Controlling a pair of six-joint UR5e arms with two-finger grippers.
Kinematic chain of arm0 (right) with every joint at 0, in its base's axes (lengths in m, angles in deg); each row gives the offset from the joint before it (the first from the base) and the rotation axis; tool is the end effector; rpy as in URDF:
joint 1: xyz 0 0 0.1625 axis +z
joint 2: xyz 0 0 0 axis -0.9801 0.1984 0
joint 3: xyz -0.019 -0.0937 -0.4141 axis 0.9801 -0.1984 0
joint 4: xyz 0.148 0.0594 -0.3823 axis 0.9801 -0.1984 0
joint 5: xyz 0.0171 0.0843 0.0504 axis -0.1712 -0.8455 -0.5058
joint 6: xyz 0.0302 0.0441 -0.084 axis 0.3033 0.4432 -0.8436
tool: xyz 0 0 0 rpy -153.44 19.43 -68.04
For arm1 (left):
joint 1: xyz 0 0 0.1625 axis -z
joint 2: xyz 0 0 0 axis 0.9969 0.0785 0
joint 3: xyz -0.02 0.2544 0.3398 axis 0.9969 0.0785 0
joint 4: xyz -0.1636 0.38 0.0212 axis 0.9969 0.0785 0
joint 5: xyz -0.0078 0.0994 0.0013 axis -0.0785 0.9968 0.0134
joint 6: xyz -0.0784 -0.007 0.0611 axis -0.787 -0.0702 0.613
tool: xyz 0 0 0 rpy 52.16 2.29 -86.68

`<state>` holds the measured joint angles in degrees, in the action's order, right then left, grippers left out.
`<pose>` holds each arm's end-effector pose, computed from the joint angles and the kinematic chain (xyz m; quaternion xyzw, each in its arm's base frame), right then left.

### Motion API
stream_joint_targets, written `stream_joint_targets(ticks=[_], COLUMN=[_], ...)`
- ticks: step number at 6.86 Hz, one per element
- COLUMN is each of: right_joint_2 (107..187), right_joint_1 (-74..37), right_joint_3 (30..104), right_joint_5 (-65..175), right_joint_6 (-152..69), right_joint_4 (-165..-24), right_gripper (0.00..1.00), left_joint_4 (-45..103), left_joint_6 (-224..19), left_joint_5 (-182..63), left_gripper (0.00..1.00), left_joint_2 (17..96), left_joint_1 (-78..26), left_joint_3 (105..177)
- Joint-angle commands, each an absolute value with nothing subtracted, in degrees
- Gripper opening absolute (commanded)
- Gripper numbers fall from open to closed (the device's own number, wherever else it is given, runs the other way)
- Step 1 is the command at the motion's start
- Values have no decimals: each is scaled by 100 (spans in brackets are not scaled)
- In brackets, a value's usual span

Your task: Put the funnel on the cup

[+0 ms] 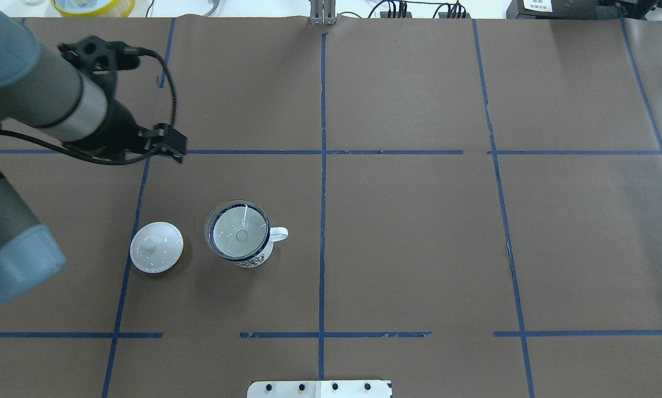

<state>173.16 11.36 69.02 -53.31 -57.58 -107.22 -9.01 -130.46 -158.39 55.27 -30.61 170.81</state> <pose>0.0670 -0.4450 0.6701 -0.0092 -0.3520 0.0052 0.9359 0.2326 -0.4742 0.2756 0.0878 0.3903 0.0274 0.9161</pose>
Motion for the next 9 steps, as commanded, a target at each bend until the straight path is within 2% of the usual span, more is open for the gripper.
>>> stream_joint_targets(ticks=[1,2,4,6,9], right_joint_2=[17316,17316,17316,17316,17316], right_joint_1=[1136,1136,1136,1136,1136], right_joint_3=[6903,6903,6903,6894,6894], right_joint_5=[-5331,-5331,-5331,-5331,-5331], right_joint_6=[-5758,-5758,-5758,-5758,-5758], right_joint_4=[-10722,-10722,-10722,-10722,-10722], right_gripper=[100,100,100,100,100], left_joint_4=[-918,-988,-1032,-910,-918], left_joint_6=[-9005,-7870,-7780,-7762,-7814], left_joint_5=[-16970,-17026,-17044,-17462,-17404], left_gripper=[100,100,100,100,100], left_joint_2=[4494,4473,3897,3247,3348], left_joint_1=[-922,-320,150,958,960], left_joint_3=[15923,15193,14617,14762,14913])
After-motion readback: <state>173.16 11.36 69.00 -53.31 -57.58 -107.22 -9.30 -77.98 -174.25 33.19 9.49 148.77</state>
